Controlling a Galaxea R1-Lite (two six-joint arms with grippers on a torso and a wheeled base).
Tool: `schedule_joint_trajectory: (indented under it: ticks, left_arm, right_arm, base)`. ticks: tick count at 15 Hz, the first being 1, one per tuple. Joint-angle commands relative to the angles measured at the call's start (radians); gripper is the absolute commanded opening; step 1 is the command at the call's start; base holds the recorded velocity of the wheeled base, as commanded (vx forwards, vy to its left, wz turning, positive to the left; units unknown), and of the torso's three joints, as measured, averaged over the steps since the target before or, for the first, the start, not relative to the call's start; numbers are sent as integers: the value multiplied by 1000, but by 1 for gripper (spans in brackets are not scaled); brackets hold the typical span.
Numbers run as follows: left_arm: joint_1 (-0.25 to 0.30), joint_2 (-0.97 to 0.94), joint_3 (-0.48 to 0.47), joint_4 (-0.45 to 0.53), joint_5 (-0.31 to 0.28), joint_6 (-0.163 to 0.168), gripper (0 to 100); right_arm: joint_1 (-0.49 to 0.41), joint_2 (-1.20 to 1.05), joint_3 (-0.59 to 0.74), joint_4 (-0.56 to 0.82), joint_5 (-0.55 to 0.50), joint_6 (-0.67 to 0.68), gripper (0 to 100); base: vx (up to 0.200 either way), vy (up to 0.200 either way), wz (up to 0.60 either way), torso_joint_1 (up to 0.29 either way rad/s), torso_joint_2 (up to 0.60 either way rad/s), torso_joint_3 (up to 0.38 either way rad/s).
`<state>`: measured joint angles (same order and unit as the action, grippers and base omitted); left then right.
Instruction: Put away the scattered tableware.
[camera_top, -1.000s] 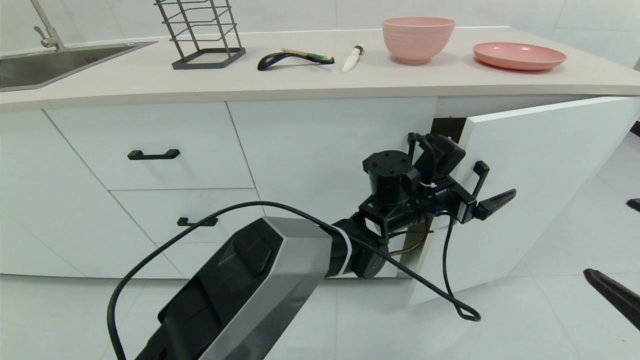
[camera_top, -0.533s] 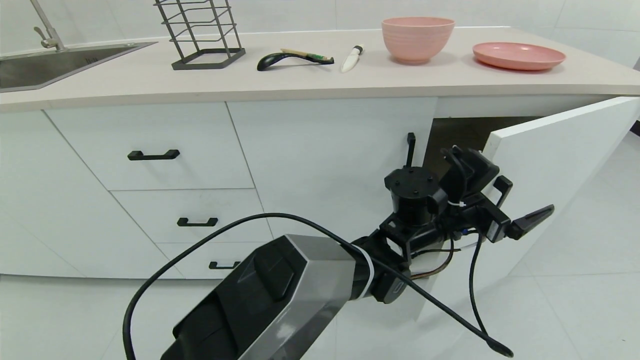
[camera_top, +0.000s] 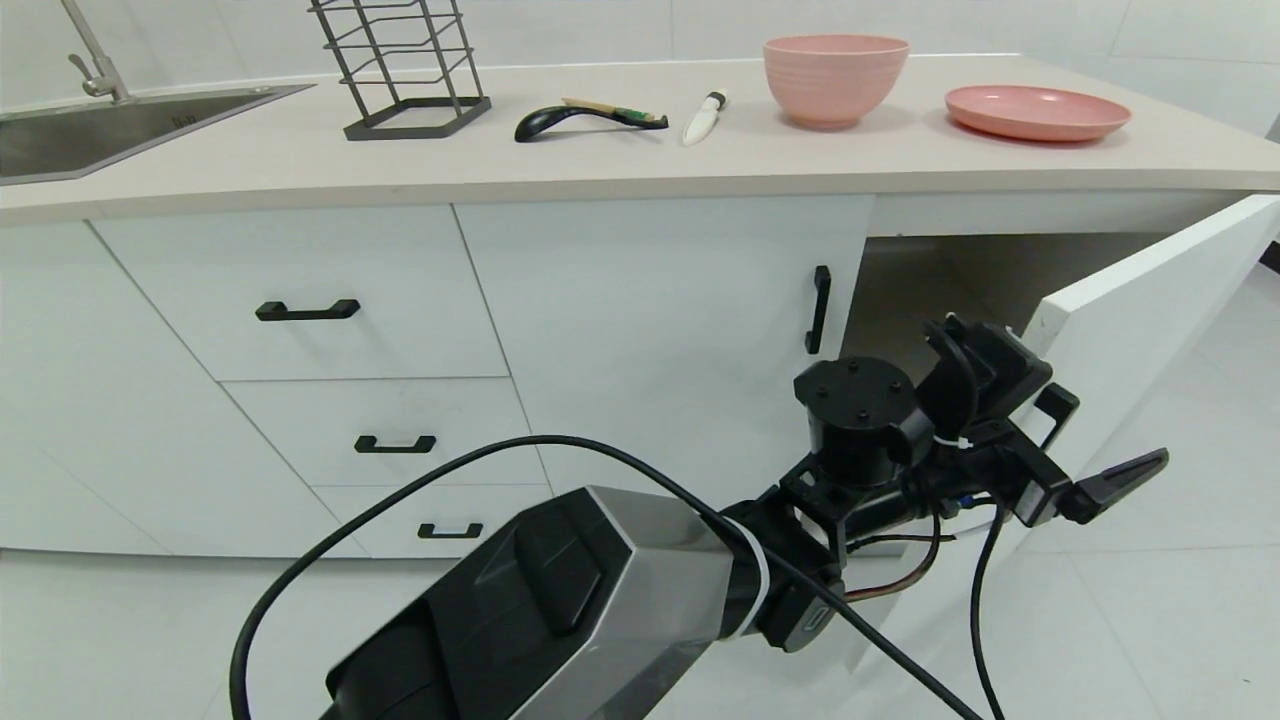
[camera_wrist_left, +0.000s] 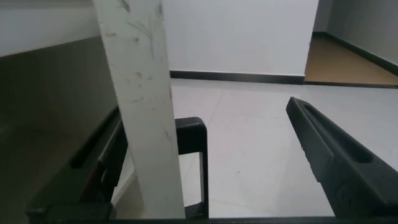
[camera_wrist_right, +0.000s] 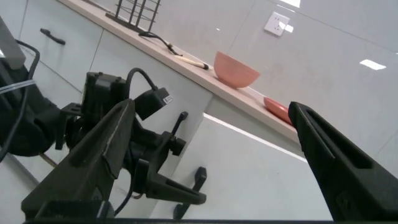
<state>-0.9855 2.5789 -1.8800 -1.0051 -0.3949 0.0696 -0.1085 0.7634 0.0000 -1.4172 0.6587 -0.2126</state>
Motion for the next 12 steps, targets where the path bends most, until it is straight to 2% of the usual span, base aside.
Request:
schedule_joint_trajectory:
  ticks: [1,8,12]
  left_arm:
    - [-22,-2,1,3,-1,-1,100]
    - [-81,7,-2,13,1,-2,100]
    - [-104,23,-10,13,13,-7,100]
  right_arm:
    - [0,4,0,0,-4,5,100]
    - [-80,-6,0,0,-62,71,100]
    - [-88,-7,0,0,-70,85,100]
  base:
    - [0,0,0,0,0,0]
    - [0,0,0,0,0,0]
    - [0,0,0,0,0,0]
